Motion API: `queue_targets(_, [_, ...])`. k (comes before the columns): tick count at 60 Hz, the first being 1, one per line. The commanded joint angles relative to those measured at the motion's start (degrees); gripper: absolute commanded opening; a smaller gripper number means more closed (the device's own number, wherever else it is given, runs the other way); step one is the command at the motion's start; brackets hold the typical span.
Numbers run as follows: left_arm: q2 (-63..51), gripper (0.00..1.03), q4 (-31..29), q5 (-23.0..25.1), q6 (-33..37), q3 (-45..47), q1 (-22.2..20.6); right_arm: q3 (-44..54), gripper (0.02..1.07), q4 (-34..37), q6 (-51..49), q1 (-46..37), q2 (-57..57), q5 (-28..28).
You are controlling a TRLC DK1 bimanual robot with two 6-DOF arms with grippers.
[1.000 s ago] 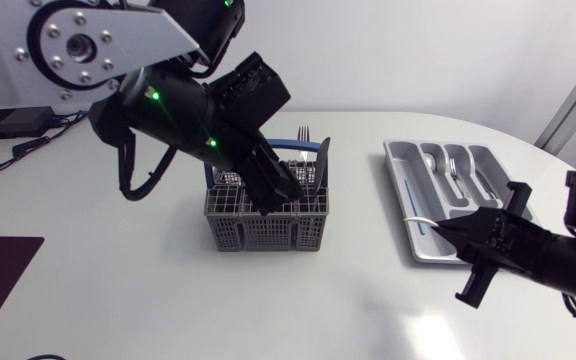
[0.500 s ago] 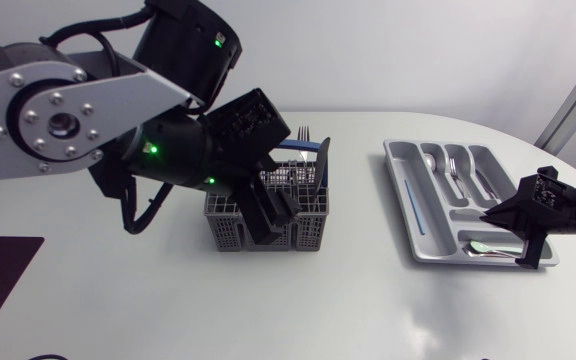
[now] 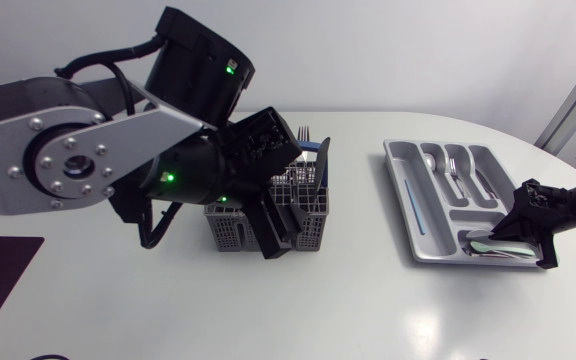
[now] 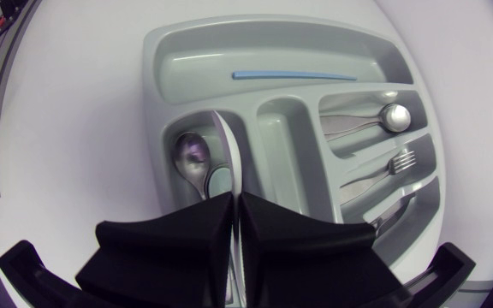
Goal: Unload the cutlery basket into the drawer organizer.
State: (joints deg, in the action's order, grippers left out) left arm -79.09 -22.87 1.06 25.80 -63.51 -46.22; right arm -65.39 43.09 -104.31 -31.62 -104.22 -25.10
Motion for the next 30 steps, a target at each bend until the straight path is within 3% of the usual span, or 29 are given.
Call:
queue_targets(1, [1.13,0.91,1.16,-0.44,1.27,1.37,-0.45,-3.17,0.12,3.05,-3.79,-0.29,-3.0,1.28])
queue_targets(20, [-0.1,0.91,2.75,-0.88,1.36,1.54,-1.33,-3.61,0.13,2.79,-5.46,1.03,-6.61,5.94])
queue_targets(30, [-0.45,0.91,3.98,-1.24,1.44,1.89,-1.77,-2.55,0.37,-1.34,-4.94,0.77,-6.52,4.71])
